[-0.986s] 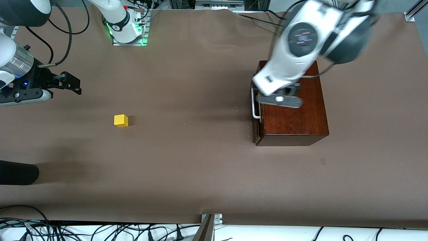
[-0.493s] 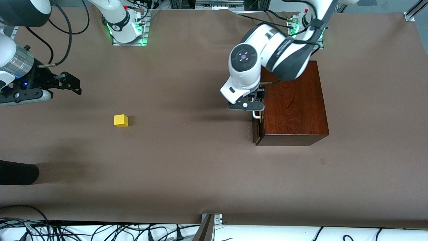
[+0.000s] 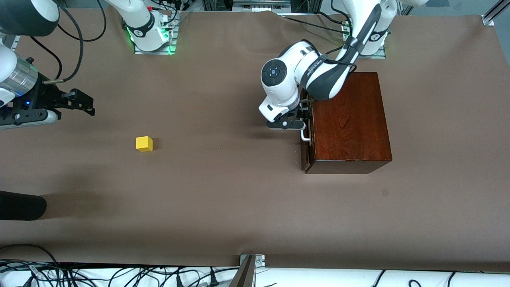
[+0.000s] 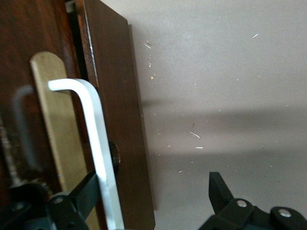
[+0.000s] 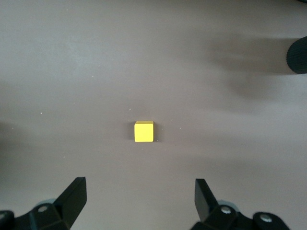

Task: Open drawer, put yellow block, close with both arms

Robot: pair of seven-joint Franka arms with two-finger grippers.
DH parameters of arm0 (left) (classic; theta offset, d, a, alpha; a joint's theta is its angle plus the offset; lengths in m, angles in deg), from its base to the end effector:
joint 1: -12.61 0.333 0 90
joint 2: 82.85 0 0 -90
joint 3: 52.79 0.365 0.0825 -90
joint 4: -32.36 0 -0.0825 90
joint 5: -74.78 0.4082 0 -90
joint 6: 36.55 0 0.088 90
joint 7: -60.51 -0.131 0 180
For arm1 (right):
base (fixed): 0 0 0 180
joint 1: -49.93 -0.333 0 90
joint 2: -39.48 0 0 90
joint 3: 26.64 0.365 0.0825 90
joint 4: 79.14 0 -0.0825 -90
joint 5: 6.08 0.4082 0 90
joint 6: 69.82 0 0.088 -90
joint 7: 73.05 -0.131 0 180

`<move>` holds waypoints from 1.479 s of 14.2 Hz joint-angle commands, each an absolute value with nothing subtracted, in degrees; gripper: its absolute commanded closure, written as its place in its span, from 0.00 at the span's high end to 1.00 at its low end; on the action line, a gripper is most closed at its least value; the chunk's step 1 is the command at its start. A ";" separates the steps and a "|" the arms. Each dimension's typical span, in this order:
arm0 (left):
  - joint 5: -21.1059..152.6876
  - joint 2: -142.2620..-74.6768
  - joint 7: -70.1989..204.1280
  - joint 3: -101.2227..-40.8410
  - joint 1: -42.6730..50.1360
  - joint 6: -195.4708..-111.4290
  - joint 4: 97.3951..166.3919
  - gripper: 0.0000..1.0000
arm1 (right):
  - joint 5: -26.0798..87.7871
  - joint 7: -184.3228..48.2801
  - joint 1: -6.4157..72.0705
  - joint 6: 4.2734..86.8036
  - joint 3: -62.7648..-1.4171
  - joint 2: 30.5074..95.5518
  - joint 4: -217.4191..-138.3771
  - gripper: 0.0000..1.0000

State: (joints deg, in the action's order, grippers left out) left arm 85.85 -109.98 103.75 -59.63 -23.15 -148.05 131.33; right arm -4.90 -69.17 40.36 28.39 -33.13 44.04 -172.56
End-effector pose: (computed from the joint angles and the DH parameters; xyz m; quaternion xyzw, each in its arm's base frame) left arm 0.5105 -0.4366 0.2998 -0.9899 0.0377 0.0521 0.1262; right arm 0.6142 0.0380 0.5850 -0.9982 -0.0594 -0.0023 0.0057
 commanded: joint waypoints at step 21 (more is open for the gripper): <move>86.12 -121.00 110.88 -59.39 -32.22 -156.88 111.63 1.00 | -3.80 -67.78 39.73 62.80 -32.27 55.91 -199.55 1.00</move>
